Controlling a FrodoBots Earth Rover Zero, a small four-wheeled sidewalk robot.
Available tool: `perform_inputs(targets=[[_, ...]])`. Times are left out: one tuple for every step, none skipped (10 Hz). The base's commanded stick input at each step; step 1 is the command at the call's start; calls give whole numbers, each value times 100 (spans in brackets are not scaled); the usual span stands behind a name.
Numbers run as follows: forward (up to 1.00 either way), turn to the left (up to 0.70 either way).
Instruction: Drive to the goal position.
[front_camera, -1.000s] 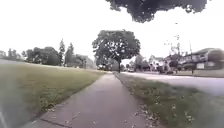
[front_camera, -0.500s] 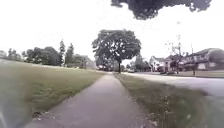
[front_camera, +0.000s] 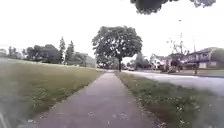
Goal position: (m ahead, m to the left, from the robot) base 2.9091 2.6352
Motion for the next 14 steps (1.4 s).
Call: perform_inputs(targets=[[70,0],[70,0],[70,0],[70,0],[70,0],[70,0],[70,0],[70,0],[70,0],[70,0],[70,0],[70,0],[70,0],[70,0]])
